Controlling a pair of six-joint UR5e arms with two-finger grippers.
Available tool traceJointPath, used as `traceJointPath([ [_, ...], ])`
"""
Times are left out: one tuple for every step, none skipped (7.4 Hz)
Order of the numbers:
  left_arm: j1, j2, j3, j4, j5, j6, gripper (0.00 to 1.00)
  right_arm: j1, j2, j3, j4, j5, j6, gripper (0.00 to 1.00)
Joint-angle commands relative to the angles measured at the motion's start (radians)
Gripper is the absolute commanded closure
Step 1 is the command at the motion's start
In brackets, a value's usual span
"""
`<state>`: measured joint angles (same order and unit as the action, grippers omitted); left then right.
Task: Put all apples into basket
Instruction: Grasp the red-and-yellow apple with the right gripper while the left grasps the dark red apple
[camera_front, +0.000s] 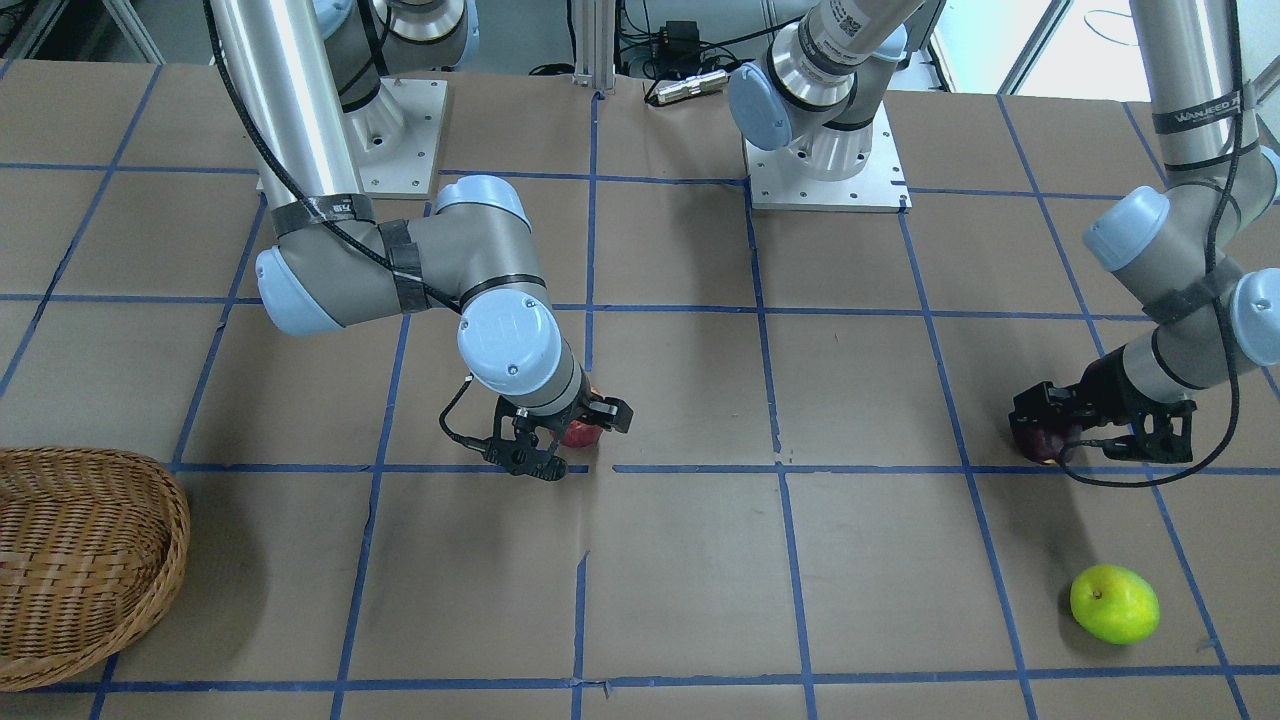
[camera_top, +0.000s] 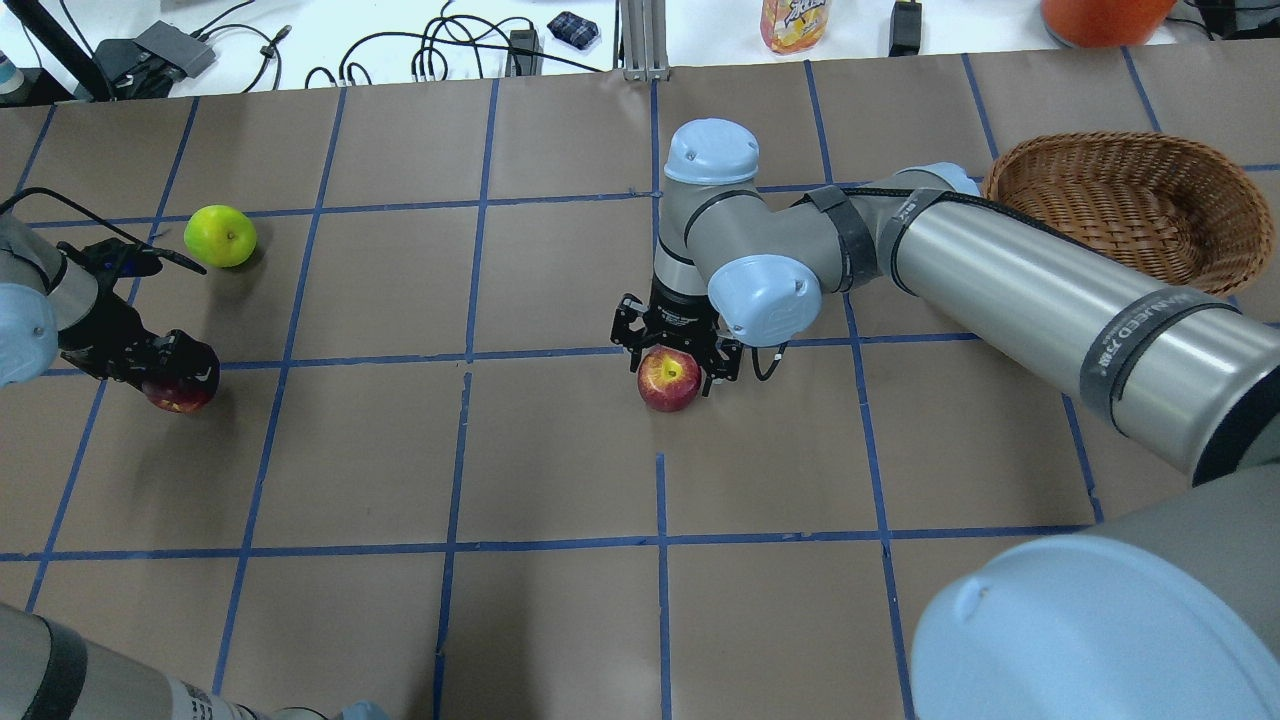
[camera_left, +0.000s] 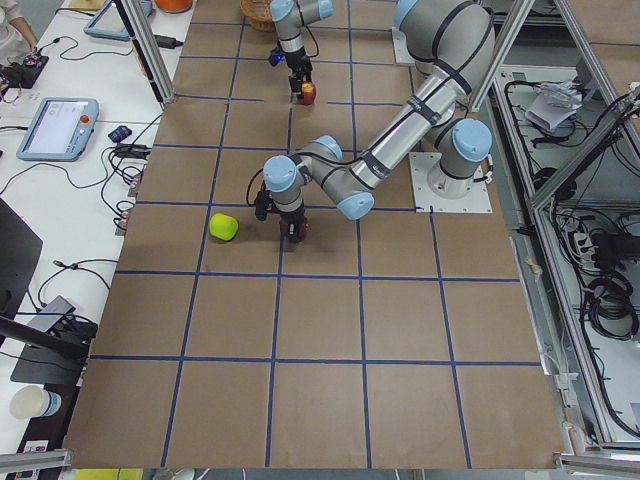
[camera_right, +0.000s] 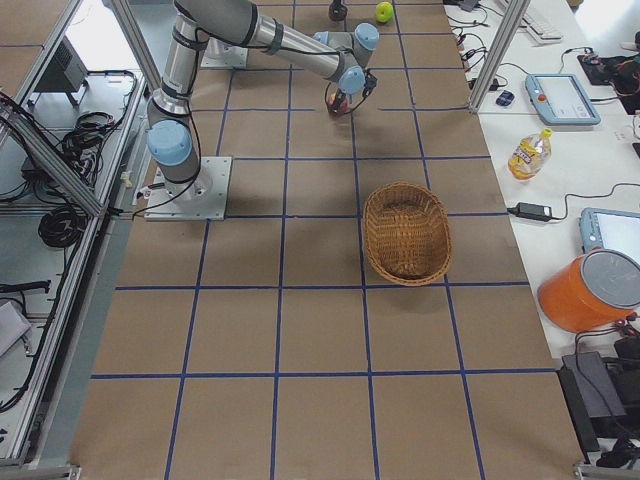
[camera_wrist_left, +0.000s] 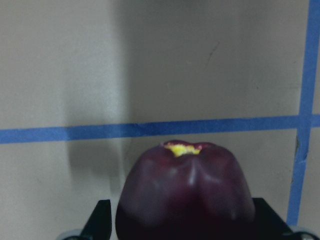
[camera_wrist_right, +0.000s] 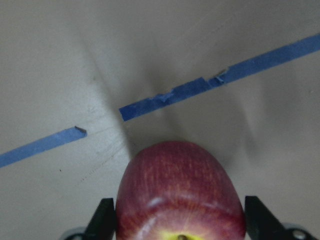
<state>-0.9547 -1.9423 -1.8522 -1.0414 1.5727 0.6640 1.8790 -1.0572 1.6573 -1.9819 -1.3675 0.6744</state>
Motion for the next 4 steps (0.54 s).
traceJointPath([
  [-0.066, 0.025, 0.04, -0.038, 0.0, -0.009, 1.0, -0.001, -0.013, -0.008, -0.001, -0.03, 0.028, 1.0],
  [-0.147, 0.051, 0.05, -0.037, -0.003, -0.042, 1.0, -0.003, -0.03, -0.01, 0.0, -0.031, 0.028, 1.0],
  [-0.221, 0.06, 0.07, -0.037, -0.005, -0.055, 1.0, -0.027, -0.065, -0.011, 0.006, -0.048, 0.008, 1.0],
  [-0.295, 0.069, 0.088, -0.037, -0.008, -0.104, 1.0, -0.084, -0.119, -0.017, 0.012, -0.111, -0.045, 1.0],
])
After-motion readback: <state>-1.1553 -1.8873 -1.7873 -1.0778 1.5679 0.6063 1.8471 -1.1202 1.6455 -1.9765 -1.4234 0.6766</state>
